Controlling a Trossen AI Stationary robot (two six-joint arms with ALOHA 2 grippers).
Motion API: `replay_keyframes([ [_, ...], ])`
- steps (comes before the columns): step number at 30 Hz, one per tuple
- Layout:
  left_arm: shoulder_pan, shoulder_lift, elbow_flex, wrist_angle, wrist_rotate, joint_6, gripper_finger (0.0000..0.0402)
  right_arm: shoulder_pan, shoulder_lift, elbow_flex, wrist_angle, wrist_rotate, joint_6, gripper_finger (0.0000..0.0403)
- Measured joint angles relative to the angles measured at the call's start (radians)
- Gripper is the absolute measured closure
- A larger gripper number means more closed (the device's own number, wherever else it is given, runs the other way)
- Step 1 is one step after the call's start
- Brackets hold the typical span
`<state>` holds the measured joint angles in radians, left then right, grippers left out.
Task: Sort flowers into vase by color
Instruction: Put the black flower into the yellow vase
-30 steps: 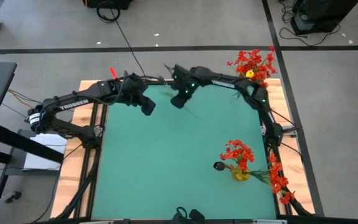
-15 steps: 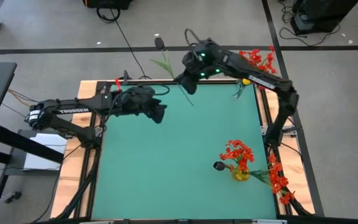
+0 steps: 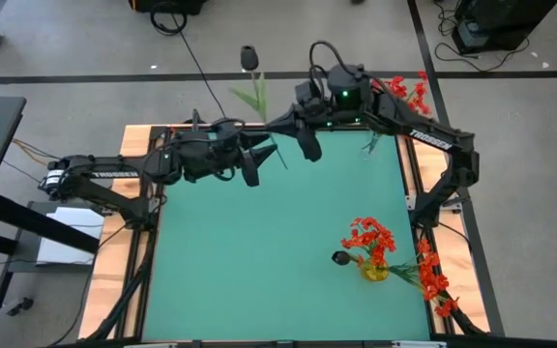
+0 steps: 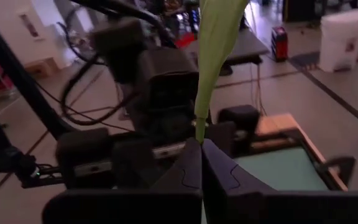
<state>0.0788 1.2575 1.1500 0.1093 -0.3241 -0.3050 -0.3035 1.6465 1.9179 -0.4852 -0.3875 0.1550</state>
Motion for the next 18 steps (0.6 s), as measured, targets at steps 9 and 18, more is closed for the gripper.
replay_keyframes([
  [9,0.001,0.0,0.0,0.017,0.015,0.073,0.0214,0.06,0.003,0.0,0.074,0.034,-0.034,0.0403],
  [18,-0.018,0.001,0.0,0.058,0.022,0.212,0.0382,0.059,0.003,-0.018,0.074,0.041,-0.024,0.0394],
])
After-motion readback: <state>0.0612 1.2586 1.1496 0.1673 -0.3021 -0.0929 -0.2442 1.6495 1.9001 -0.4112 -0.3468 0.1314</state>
